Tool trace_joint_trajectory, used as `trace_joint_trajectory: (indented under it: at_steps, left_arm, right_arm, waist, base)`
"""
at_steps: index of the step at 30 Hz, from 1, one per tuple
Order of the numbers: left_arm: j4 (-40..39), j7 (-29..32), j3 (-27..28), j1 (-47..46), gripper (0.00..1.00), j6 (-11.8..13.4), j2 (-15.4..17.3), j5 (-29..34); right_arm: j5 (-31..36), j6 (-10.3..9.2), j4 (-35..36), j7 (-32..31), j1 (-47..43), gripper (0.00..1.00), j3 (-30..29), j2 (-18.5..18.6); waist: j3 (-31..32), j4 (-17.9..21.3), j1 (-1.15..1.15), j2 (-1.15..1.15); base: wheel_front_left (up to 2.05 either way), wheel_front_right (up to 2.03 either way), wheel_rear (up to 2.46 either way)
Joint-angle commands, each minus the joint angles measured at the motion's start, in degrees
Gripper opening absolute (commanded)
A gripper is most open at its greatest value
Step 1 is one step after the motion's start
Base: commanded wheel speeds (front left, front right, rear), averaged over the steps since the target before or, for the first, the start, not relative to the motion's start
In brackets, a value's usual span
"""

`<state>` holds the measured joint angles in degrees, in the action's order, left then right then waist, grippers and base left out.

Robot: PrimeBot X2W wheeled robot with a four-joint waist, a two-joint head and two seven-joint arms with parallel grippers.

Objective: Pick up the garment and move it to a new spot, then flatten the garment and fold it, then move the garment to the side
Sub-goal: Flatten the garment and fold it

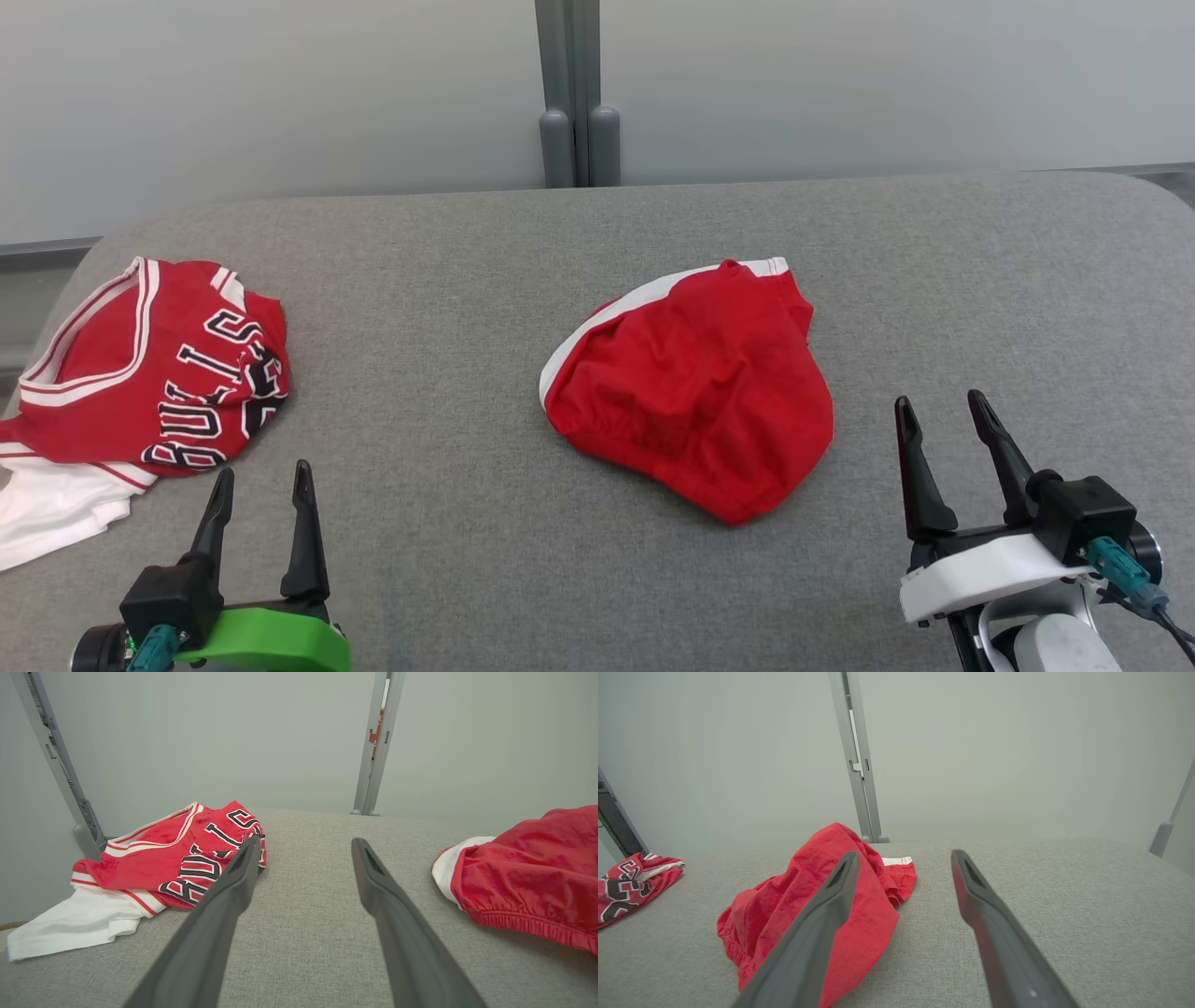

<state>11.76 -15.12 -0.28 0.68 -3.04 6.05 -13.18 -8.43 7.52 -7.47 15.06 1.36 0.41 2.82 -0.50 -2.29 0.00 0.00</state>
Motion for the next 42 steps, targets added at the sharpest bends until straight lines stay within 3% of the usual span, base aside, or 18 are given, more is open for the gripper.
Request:
trace_joint_trajectory:
  at_steps: [1,17,28,35,42]
  left_arm:
    - [0.42,-0.04,0.23,-0.81,1.0,-0.59,-0.35,0.73]
    - [6.84,-0.04,-4.07,-15.73,1.0,-3.73,-2.07,2.11]
    - [21.74,-0.03,-11.52,-24.36,1.0,-4.44,-0.74,2.33]
    - [31.82,-0.05,-17.89,-28.27,1.0,-4.46,-0.29,-0.74]
    - [39.46,-0.03,-20.48,-30.77,1.0,-4.47,-0.46,-4.29]
  right_arm:
    - [0.28,-0.06,-0.12,0.17,-0.4,1.0,-0.03,0.13]
    - [-0.5,-0.06,-0.03,0.17,3.15,1.0,0.97,0.13]
    - [-0.76,-0.06,0.08,0.17,5.37,1.0,0.81,0.11]
    - [-1.09,-0.06,0.1,0.17,6.52,1.0,0.98,0.11]
    - [-1.45,-0.06,-0.07,0.17,7.17,1.0,1.16,0.12]
  waist:
    - [-0.17,0.17,0.0,0.0]
    - [-5.63,5.95,0.0,0.0]
    - [-9.64,10.5,0.0,0.0]
    - [-11.32,11.47,0.0,0.0]
    - [-12.07,12.42,0.0,0.0]
  base:
    - [0.0,0.0,0.0]
    - [0.0,0.0,0.0]
    - [0.0,0.0,0.0]
    - [0.0,0.0,0.0]
    - [0.0,0.0,0.0]
